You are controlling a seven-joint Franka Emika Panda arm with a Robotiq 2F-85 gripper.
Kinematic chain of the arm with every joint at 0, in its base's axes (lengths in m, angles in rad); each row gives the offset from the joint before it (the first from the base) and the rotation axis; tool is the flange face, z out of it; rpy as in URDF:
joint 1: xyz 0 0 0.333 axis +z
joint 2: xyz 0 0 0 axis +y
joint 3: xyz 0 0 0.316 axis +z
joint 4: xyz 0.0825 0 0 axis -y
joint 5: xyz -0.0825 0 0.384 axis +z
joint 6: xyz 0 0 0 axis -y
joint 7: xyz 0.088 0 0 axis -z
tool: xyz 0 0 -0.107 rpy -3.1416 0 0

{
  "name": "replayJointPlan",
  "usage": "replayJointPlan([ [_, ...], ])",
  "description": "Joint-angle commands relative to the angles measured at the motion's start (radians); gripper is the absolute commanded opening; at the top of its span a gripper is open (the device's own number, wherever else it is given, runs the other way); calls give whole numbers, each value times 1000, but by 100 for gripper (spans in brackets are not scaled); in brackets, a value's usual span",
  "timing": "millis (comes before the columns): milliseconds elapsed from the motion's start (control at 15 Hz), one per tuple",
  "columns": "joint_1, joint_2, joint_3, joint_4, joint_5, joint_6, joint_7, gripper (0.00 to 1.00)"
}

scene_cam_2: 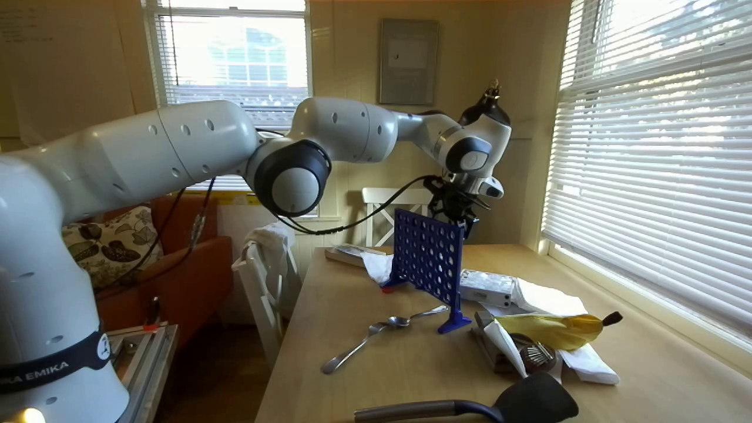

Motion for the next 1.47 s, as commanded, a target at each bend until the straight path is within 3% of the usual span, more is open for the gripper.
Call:
replayJointPlan([
  [0,23,16,-16,0,-17,117,-2,100],
  [267,48,48,-16,-1,-18,286,-6,100],
  [533,68,65,-16,-2,-23,354,-4,100],
  [933,56,51,-10,-34,-11,278,39,100],
  [1400,42,79,-15,10,-6,147,115,100],
])
